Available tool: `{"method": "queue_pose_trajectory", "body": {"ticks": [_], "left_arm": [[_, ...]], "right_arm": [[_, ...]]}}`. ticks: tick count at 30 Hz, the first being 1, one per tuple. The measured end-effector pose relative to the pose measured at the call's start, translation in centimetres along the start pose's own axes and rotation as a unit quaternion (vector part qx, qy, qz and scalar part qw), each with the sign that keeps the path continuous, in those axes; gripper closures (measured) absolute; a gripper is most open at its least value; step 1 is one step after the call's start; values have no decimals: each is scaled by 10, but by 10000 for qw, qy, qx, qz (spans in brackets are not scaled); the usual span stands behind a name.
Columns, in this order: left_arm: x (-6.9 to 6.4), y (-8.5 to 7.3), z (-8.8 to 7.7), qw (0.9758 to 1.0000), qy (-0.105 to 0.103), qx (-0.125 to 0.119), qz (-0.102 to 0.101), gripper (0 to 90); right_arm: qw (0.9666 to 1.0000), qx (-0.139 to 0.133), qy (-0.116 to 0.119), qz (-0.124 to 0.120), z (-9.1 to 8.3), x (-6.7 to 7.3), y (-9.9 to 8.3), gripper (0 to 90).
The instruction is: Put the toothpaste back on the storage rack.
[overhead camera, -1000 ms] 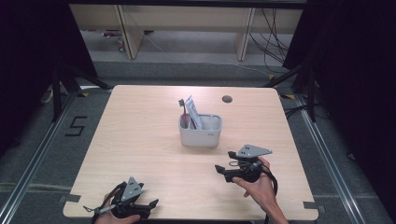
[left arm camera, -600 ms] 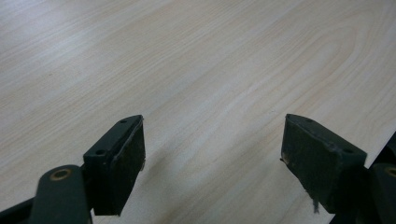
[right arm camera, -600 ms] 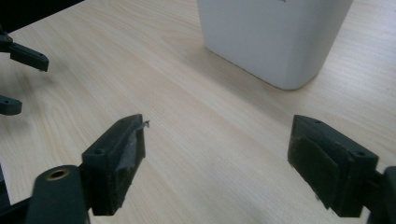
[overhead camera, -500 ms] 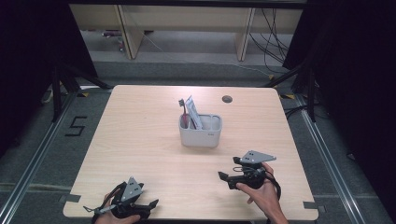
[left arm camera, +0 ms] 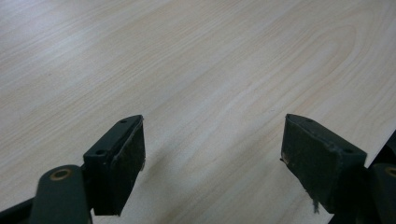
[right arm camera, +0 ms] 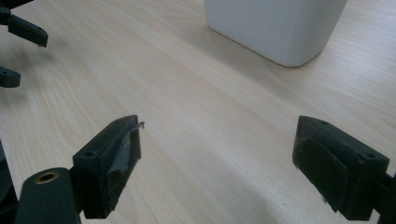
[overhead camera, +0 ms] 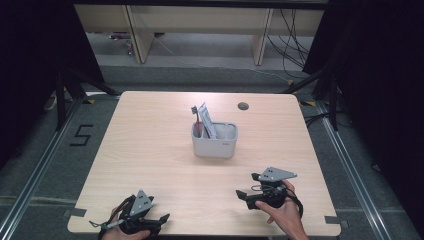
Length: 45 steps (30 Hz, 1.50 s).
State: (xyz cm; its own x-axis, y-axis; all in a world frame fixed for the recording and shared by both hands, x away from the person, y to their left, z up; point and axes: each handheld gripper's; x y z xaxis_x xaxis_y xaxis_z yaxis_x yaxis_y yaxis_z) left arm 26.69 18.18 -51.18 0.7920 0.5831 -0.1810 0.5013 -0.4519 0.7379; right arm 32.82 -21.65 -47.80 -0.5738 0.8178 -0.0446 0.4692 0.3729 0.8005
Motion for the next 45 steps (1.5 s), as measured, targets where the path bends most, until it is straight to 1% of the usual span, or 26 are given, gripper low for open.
{"method": "queue_pose_trajectory", "body": {"ticks": [3, 4, 5, 8, 11, 13, 14, 16, 17, 22, 24, 25, 28, 31, 32, 33, 34, 36, 37, 38, 39, 40, 41, 42, 44, 45], "left_arm": [[0, 0, 0, 10000, 0, -1, 4, 214], [0, 0, 0, 10000, 1, 3, -2, 214], [0, 0, 0, 10000, 0, 6, 0, 213], [0, 0, 0, 10000, 5, 4, -2, 214], [0, 0, 0, 10000, 11, 2, -7, 214], [0, 0, 0, 10000, 6, 1, -8, 213], [0, 0, 0, 10000, 8, 4, -4, 214], [0, 0, 0, 10000, 12, 4, -8, 214], [0, 0, 0, 10000, 13, 6, -5, 214], [0, 0, 0, 10000, 14, 11, -7, 214], [0, 0, 0, 10000, 17, 6, -7, 214], [0, 0, 0, 10000, 15, 9, -7, 214], [0, 0, 0, 10000, 16, 13, 0, 214], [0, 0, 0, 10000, 18, 13, 1, 214], [0, 0, 0, 10000, 18, 13, 1, 214], [0, 0, 0, 10000, 17, 11, 1, 214], [0, 0, 0, 10000, 18, 15, 4, 214], [0, 0, 0, 10000, 18, 13, 1, 214], [0, 0, 0, 10000, 20, 14, 2, 214], [0, 0, 0, 10000, 20, 13, 1, 214], [0, 0, 0, 10000, 22, 14, 3, 214], [0, 0, 0, 10000, 19, -34, -31, 213], [0, 0, 0, 10000, 23, 18, 4, 214], [0, 0, 0, 10000, 21, -34, -31, 214], [0, 0, 0, 10000, 23, -30, -25, 214], [0, -1, 0, 10000, 24, -31, -26, 213]], "right_arm": [[10000, 15, -44, -11, -1, 0, -2, 162], [9998, 114, 8, 137, -2, 2, -4, 162], [10000, 41, -13, 1, -1, 0, -4, 162], [9998, 152, 23, 108, -3, 2, -7, 162], [10000, 69, -14, -15, -3, 0, -9, 162], [9997, 211, 45, 134, -5, 1, -11, 162], [9999, 138, 70, 29, -4, -1, -11, 162], [9997, 214, 66, 139, -6, 1, -13, 162], [9999, 95, -21, -24, -6, -2, -14, 162], [9997, 235, 15, 72, -10, 0, -18, 161], [9998, 194, 74, -48, -10, -1, -20, 161], [9996, 283, 70, 66, -11, 1, -21, 161], [9994, 301, 141, 35, -12, 1, -23, 160], [9994, 315, 57, -91, -14, 1, -26, 161], [9990, 427, 121, 15, -15, 2, -27, 161], [9993, 352, 142, -51, -14, 2, -28, 161], [9990, 426, 132, 45, -16, 2, -29, 161], [9988, 480, 75, 41, -18, 2, -30, 161], [9986, 495, 154, 62, -17, 2, -32, 161], [9984, 549, 123, 109, -19, 2, -32, 161], [9975, 643, 73, 286, -21, 5, -34, 161], [9986, 519, 72, 89, -20, 2, -35, 161], [9982, 557, 143, 163, -20, 2, -36, 161], [9982, 582, 44, 123, -22, 2, -37, 161], [9982, 573, 98, 130, -22, 1, -39, 161], [9984, 545, 31, 146, -23, 2, -40, 161]]}}
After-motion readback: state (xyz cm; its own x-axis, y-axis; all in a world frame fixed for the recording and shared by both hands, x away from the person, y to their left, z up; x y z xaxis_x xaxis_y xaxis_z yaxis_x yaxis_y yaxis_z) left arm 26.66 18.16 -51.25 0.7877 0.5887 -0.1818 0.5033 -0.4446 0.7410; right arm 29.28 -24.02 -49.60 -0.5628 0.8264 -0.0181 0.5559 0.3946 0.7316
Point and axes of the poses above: each handheld gripper's, and its own axes: z roughly forward along the jaws, y roughly out of its top, x roughly to its left, and after that the axes turned 15 degrees about -y, right-handed
